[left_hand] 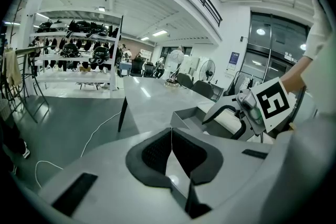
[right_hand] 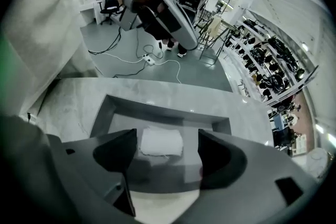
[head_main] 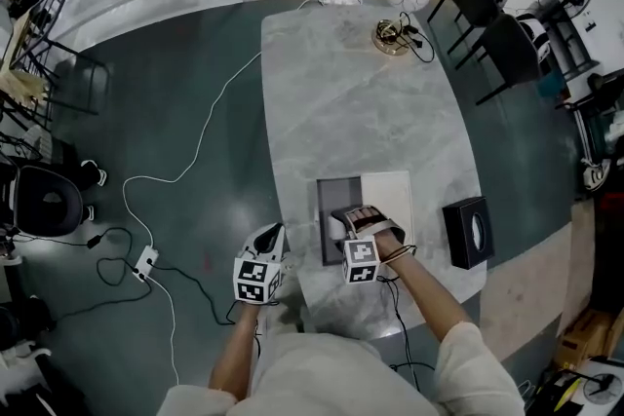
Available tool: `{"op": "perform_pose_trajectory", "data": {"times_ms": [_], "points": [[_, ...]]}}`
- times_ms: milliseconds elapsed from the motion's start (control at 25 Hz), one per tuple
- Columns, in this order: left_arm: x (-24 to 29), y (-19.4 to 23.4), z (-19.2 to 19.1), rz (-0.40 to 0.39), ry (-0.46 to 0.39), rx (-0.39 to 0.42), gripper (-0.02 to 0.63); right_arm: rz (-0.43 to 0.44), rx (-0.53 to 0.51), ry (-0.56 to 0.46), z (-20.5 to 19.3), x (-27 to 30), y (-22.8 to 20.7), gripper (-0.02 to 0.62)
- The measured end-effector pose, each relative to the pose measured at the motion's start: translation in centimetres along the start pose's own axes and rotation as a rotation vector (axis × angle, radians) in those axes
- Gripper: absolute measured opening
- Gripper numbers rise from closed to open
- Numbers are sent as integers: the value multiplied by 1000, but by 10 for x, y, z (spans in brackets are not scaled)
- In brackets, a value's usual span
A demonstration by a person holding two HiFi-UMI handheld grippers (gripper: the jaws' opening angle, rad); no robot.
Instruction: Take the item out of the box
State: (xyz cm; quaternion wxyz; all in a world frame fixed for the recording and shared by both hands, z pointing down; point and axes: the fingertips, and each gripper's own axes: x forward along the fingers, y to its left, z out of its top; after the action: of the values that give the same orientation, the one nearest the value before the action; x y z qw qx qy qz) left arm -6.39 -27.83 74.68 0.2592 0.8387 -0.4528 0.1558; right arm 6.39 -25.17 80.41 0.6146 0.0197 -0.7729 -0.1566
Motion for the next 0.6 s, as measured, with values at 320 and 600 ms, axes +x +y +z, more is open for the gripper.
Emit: {"op": "perform_pose_trajectory", "data": {"times_ms": [320, 600], "points": [[-2, 5, -4, 6, 4, -6, 15, 58, -27, 47, 2, 18, 1, 374], [-5, 7, -10, 10, 12, -14, 15, 122, -42, 93, -1, 33, 7, 374]]}}
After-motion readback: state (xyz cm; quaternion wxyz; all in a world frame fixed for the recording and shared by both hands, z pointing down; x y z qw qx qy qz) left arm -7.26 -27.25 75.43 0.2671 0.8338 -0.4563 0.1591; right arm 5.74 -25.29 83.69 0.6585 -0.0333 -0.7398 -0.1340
